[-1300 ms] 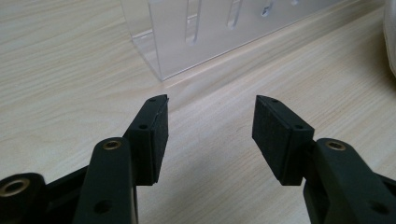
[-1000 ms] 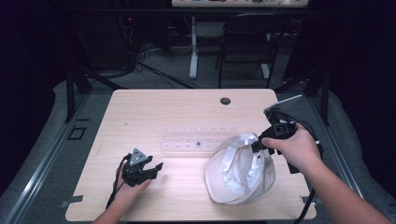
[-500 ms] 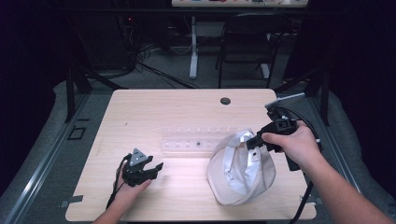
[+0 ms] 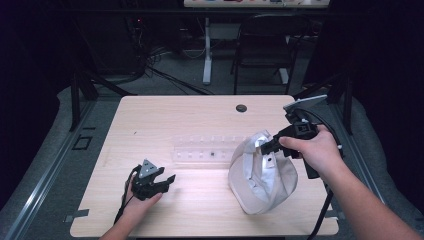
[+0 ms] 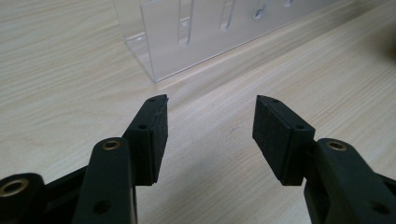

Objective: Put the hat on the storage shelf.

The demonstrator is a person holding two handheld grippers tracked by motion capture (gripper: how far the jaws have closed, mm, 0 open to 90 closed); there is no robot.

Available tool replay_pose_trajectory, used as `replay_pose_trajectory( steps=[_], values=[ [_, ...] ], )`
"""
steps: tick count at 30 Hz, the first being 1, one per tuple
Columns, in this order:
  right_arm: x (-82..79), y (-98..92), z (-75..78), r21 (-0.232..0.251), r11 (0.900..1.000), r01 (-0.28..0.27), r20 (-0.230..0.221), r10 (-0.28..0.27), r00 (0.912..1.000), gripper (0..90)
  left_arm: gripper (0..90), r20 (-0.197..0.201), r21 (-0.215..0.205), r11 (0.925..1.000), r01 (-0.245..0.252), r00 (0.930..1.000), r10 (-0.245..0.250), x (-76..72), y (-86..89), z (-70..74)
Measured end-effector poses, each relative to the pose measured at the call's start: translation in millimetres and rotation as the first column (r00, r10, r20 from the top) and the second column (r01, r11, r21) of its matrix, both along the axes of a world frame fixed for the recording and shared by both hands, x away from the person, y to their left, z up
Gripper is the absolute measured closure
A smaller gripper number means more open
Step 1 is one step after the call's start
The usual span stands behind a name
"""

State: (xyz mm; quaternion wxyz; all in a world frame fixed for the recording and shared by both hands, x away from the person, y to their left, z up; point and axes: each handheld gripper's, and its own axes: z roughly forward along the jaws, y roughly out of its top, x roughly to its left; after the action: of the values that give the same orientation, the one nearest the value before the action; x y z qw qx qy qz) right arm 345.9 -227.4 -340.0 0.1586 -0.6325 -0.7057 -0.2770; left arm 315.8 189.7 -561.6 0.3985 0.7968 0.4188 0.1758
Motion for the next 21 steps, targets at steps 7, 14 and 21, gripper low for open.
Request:
replay_pose_trajectory(
  steps=[7,14,21],
  values=[
    [2.0,0.9,7.6,0.029,1.000,-0.006,0.017,0.005,0.9998,82.3,46.0,0.001,0.000,1.0000,0.001,1.0000,-0.001,-0.1,-0.1,0.0],
    [5.5,3.9,17.8,0.059,0.998,-0.008,0.039,0.006,0.9992,82.3,46.0,-0.001,0.001,1.0000,0.002,1.0000,-0.002,0.1,-0.4,-0.5],
    [8.9,8.0,25.8,0.072,0.997,-0.014,0.050,0.010,0.9987,82.3,46.0,-0.007,0.001,1.0000,0.005,1.0000,-0.005,0.0,0.0,0.2]
  ],
)
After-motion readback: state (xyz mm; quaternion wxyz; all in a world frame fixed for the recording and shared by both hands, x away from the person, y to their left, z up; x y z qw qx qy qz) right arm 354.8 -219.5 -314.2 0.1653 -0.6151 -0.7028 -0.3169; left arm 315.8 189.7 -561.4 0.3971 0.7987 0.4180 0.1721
